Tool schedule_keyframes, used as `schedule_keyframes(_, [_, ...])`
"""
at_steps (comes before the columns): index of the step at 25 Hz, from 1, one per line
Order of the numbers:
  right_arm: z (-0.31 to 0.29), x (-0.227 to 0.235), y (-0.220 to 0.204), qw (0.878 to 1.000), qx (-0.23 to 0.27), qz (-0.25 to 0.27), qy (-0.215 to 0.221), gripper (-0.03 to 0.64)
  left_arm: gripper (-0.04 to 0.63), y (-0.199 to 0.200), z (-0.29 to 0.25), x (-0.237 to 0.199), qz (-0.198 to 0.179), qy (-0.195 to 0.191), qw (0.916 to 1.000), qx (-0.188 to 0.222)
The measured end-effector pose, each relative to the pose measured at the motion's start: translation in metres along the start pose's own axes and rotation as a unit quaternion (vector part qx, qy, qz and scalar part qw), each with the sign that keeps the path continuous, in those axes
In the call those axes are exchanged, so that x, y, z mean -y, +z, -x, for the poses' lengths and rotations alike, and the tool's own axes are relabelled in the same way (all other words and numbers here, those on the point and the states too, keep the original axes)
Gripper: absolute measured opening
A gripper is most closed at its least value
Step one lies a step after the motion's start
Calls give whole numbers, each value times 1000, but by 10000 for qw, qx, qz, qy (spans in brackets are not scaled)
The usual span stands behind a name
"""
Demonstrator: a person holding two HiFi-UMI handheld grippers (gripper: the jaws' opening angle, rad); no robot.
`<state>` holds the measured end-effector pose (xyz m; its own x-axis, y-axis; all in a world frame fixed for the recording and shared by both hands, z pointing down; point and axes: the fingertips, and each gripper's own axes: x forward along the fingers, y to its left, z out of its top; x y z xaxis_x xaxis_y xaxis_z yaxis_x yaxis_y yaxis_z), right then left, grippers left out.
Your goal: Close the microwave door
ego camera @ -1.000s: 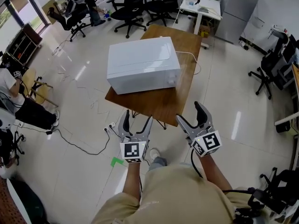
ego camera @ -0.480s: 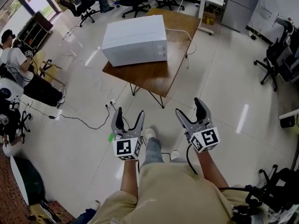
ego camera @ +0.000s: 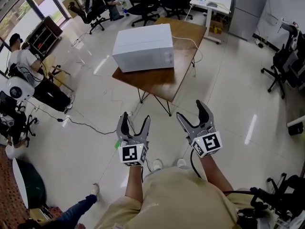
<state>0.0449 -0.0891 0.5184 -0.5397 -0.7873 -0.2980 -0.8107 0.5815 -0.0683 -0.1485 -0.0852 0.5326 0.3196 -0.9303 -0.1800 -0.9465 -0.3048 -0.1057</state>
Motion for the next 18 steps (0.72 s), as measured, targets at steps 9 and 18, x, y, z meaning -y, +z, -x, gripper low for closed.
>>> schedule_keyframes(9, [-10, -48, 17, 9986, 134, 443, -240, 373, 379, 20, 30, -19, -81, -218, 9994, 250])
schedule_keyframes(18, [-30, -88, 4, 9988, 64, 479, -105, 373, 376, 20, 45, -54, 36, -189, 9993, 316])
